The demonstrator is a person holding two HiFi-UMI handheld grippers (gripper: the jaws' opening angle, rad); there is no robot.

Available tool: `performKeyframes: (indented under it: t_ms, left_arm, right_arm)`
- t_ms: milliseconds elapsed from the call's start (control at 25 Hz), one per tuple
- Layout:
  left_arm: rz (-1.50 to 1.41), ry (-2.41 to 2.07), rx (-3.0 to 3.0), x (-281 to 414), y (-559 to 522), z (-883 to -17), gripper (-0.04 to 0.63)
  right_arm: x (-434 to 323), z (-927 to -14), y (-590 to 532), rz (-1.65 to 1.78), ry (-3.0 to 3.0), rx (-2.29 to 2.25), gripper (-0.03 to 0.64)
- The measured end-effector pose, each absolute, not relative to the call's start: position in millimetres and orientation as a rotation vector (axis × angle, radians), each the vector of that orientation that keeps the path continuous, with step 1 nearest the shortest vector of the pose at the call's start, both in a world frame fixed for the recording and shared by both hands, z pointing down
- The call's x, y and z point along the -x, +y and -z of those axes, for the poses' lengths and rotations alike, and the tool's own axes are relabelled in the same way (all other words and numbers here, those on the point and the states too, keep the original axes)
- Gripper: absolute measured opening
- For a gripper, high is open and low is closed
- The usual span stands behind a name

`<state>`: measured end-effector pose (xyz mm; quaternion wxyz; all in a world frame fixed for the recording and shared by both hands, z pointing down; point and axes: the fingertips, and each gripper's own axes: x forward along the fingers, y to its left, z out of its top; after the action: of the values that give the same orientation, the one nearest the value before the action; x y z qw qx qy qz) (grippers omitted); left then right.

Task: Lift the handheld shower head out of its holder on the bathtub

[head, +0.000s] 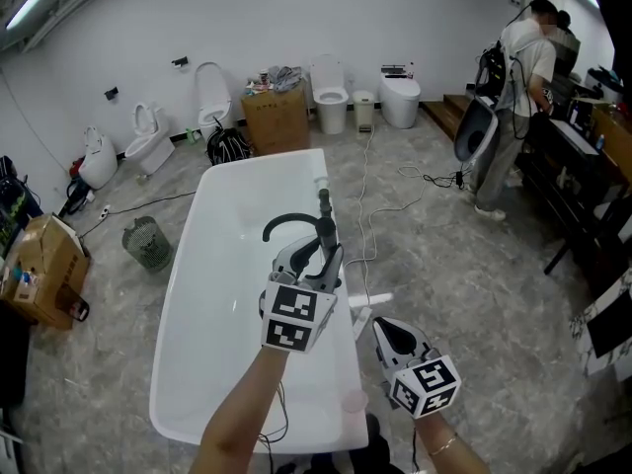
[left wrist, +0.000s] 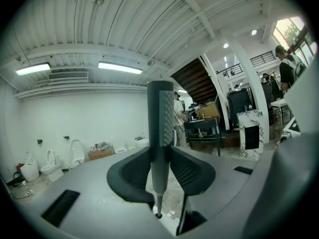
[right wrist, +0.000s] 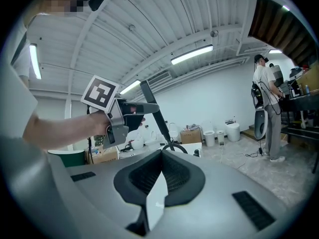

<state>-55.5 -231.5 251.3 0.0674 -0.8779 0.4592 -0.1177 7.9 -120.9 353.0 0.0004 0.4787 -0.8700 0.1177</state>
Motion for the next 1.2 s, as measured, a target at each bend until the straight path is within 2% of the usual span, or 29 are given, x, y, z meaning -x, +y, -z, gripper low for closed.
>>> performKeyframes:
  t_ms: [1200]
  left_arm:
    - [0.331,1.39,2.634,72.3,-233.2,-244.7,0.138]
  right_arm:
    - [6.7,-355.7,-118.8,-0.328,-2.708,-1.495,0.004]
